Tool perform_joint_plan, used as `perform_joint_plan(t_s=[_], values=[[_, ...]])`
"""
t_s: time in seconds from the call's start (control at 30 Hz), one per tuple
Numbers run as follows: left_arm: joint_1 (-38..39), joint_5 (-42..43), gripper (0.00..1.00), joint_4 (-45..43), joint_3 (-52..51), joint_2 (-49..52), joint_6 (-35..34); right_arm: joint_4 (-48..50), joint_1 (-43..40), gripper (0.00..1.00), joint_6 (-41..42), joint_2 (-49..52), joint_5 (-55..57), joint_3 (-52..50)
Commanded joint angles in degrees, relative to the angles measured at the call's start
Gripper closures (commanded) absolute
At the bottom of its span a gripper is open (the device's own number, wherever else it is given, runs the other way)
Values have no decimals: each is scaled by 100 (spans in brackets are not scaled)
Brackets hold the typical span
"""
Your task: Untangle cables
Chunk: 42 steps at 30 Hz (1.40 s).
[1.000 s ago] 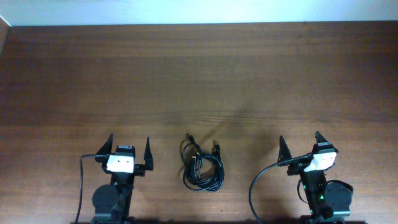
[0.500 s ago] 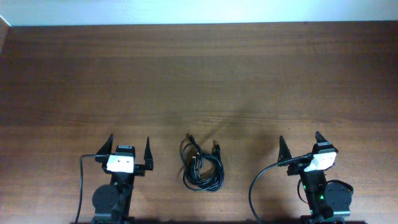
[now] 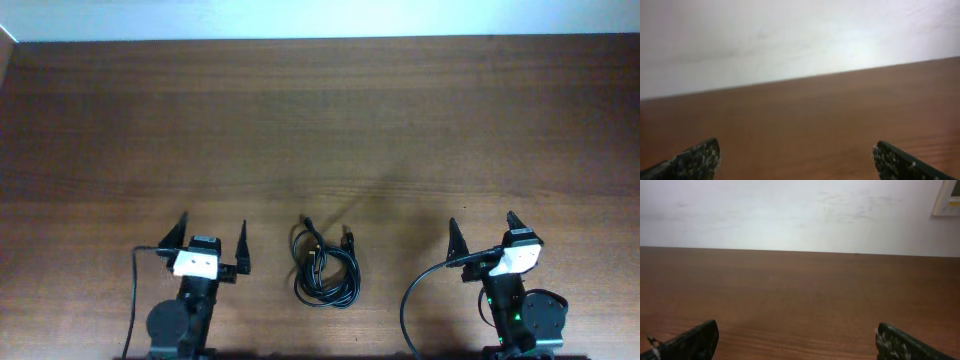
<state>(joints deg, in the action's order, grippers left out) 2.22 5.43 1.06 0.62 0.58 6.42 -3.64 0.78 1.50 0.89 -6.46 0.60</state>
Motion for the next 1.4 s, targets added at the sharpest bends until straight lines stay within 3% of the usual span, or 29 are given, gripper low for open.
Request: perform_joint_plan(t_s=[0.0,0.37,0.63,0.83,1.0,1.1,1.23,1.37], values=[[-26,638,1,-35,7,-28,26,-46,-42,1,28,-46,94,-28],[-24,988,1,1130,859,439,-118,-46,-42,1,28,-46,94,-28],[-2,2291,1,1373,1893,2754,570,-46,-42,1,26,-46,94,-28],[409,2273,1,2625,3598,4516,592,-46,-42,1,28,-46,94,-28],[1268,1759,1,4415,5482,6402,595,-46,-42,1,28,-46,94,-28],[1825,1558,1,5366,6223,7372,1043,-46,-42,1,26,-46,94,-28],[2017,804,1,5707,6297,7960,1043,-46,-42,1,26,-46,94,-28],[2013,-289,1,5515,6297,8426,1038,-46,-42,1,26,-46,94,-28]])
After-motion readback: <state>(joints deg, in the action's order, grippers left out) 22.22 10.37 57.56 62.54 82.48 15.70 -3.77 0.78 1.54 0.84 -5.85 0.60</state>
